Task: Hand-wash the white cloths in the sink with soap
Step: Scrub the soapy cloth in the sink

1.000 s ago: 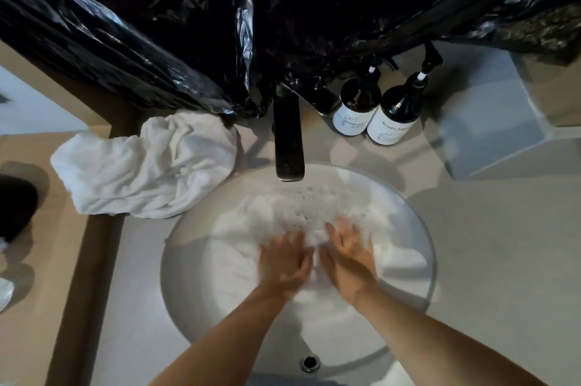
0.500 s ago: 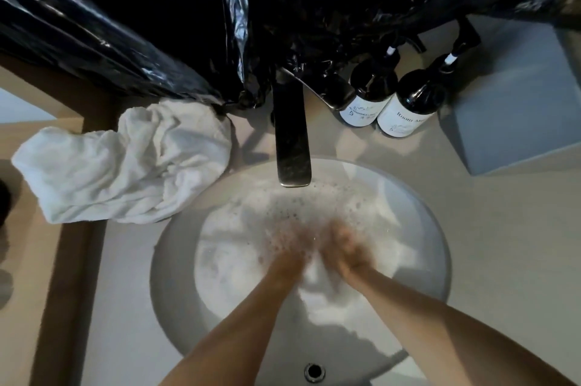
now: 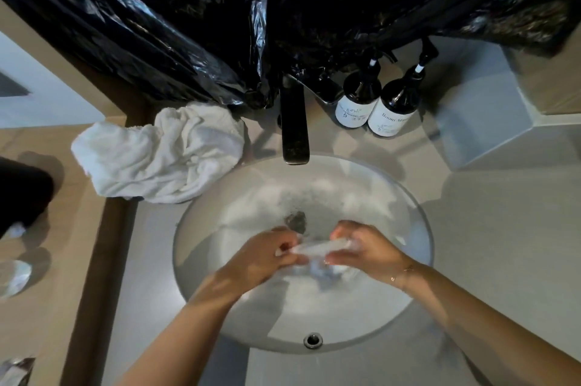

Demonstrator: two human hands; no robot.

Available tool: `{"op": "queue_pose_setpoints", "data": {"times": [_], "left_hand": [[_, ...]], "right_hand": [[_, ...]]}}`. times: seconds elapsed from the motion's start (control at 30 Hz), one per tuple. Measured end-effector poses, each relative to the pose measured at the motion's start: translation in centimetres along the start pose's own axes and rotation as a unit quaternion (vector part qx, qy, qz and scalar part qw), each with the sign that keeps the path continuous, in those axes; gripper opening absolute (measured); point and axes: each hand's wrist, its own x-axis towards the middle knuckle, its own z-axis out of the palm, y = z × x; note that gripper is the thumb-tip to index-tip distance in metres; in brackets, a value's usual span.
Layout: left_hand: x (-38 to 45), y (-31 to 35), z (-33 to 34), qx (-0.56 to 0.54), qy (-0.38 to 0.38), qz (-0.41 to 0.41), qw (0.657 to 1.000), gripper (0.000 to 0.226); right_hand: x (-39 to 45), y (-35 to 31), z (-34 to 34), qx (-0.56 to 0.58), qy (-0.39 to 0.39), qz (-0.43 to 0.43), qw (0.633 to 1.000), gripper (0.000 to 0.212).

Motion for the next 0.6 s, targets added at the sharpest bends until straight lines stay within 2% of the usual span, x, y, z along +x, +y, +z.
{"op": "queue_pose_setpoints", "data": {"times": [0.07, 0.13, 0.2, 0.23, 0.3, 0.33, 0.4, 0.43, 0.47, 0.53, 0.6], "left_hand": [[-0.5, -0.6, -0.8, 0.087, -0.034, 0.002, 0.996, 0.028], [-0.6, -0.9, -1.0, 0.124, -0.071, -0.026, 0.989, 0.032], [-0.5, -0.9, -0.5, 0.103, -0.078, -0.065, 0.99, 0.035], [-0.3, -0.9, 0.0, 0.068, -0.058, -0.094, 0.992, 0.034], [0.6, -0.7, 0.9, -0.024, 0.025, -0.172, 0.985, 0.038], [1.2, -0.3, 1.3, -0.024, 0.059, -0.205, 0.977, 0.04], [2.7, 0.1, 2.4, 0.098, 0.053, -0.235, 0.966, 0.041], [3.1, 0.2, 3.3, 0.156, 0.058, -0.239, 0.957, 0.042], [3.4, 0.4, 4.2, 0.195, 0.072, -0.238, 0.949, 0.042], [3.7, 0.2, 6.1, 0.207, 0.115, -0.219, 0.946, 0.043], [3.8, -1.0, 7.9, 0.157, 0.102, -0.226, 0.956, 0.048]], "right_hand": [[-0.2, 0.1, 0.7, -0.041, -0.063, 0.012, 0.997, 0.023], [0.0, 0.4, 1.8, -0.108, -0.086, 0.016, 0.99, 0.029], [0.7, 1.0, 3.0, -0.226, -0.049, -0.02, 0.973, 0.041], [1.0, 1.3, 3.6, -0.25, -0.016, -0.036, 0.968, 0.051], [1.5, 2.0, 4.8, -0.17, 0.062, 0.001, 0.984, 0.052], [1.8, 2.3, 5.3, -0.114, 0.112, 0.034, 0.987, 0.045], [2.4, 2.9, 6.2, 0.002, 0.199, 0.121, 0.973, 0.023], [2.6, 3.2, 6.8, 0.044, 0.219, 0.154, 0.963, 0.014], [2.7, 3.5, 7.6, 0.034, 0.224, 0.164, 0.96, 0.013], [2.7, 4.6, 9.4, -0.137, 0.224, 0.151, 0.953, 0.033], [3.1, 5.4, 10.9, -0.3, 0.224, 0.15, 0.915, 0.045]]}}
